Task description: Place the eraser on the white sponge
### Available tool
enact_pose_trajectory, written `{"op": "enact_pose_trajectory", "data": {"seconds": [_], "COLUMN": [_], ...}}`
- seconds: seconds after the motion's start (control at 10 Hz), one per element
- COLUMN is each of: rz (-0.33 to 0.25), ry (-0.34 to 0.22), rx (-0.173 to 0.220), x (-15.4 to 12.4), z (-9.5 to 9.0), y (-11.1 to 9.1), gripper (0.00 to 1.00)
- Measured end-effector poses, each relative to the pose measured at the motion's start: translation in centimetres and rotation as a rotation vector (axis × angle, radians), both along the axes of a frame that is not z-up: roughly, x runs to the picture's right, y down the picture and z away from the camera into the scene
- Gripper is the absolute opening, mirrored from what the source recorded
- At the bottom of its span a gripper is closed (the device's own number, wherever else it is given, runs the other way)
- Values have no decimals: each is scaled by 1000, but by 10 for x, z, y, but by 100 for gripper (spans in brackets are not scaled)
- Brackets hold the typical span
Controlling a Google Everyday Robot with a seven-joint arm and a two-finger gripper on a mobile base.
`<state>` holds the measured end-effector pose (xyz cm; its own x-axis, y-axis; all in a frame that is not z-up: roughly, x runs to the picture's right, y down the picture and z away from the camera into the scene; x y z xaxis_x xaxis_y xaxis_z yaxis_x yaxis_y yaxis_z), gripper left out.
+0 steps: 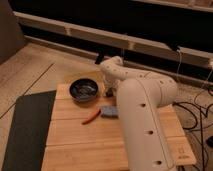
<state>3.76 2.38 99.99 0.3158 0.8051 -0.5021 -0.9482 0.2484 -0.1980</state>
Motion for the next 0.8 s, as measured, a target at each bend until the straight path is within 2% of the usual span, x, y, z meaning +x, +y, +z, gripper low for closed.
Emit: {"op": "enact_pose_trajectory", "data": {"seconds": [0.1, 0.3, 0.4, 0.7, 0.8], "rz": [3, -3, -9, -13, -15], "ry": [1, -8, -17, -29, -26], "rx": [7, 33, 42, 44, 43], "x": [1, 0, -2, -3, -3], "z": [1, 2, 0, -3, -5], "y": [0, -4, -4, 0, 0], "gripper": [62, 44, 31, 2, 0]}}
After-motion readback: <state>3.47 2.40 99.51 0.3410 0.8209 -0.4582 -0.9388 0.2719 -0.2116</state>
